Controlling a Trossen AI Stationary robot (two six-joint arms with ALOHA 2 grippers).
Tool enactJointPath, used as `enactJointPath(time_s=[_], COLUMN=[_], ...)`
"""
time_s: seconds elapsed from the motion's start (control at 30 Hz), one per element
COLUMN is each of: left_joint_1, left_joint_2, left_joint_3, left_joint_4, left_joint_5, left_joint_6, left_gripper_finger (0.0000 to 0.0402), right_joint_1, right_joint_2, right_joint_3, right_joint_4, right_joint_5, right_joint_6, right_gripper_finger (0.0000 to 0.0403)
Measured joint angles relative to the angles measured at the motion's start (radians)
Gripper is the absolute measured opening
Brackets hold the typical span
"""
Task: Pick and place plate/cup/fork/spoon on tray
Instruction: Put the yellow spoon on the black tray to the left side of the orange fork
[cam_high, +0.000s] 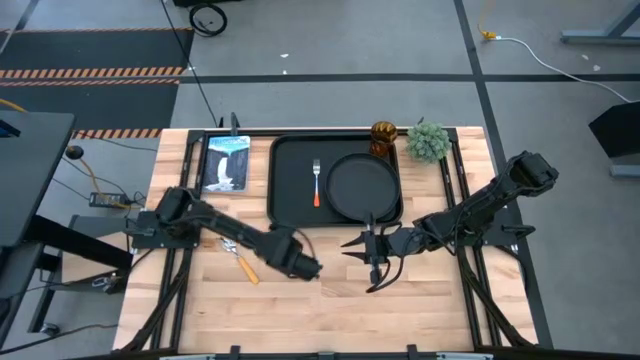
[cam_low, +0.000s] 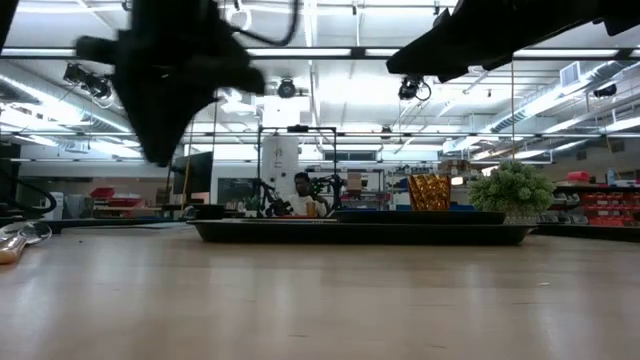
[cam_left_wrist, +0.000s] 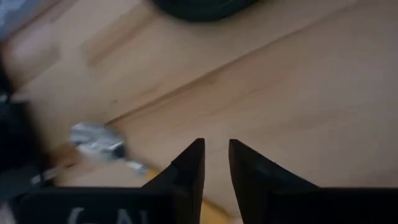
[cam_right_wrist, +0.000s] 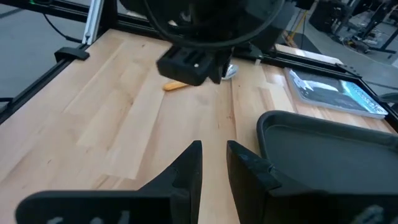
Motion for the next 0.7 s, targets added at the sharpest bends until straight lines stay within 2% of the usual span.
enactJointPath(time_s=[0.1, 0.2, 0.33, 0.43, 0.57, 0.7], left_joint_1=[-0.023, -0.032, -0.051, -0.081, -0.133, -0.171], left_joint_2=[-0.029, -0.089, -0.225, -0.328, -0.416, -0.425], left_joint_3=[-0.087, -0.212, -0.406, -0.548, -0.691, -0.730], left_joint_4=[0.008, 0.093, 0.236, 0.317, 0.477, 0.546], left_joint_5=[0.023, 0.031, 0.026, 0.030, 0.045, 0.062], left_joint_6=[-0.056, -0.112, -0.216, -0.352, -0.554, -0.655], left_gripper_finger=[0.0066, 0.0047, 0.0023, 0.0012, 0.0014, 0.0040], right_joint_1=[0.008, 0.011, 0.011, 0.011, 0.011, 0.011], right_joint_2=[0.000, 0.000, 0.000, 0.000, 0.000, 0.000], right_joint_3=[0.000, 0.000, 0.000, 0.000, 0.000, 0.000], right_joint_4=[0.000, 0.000, 0.000, 0.001, 0.007, 0.024], right_joint_5=[0.000, 0.000, 0.000, 0.000, 0.000, 0.000], right_joint_6=[-0.004, -0.014, -0.014, -0.018, -0.020, -0.019], right_gripper_finger=[0.0080, 0.0080, 0.0080, 0.0080, 0.0080, 0.0080])
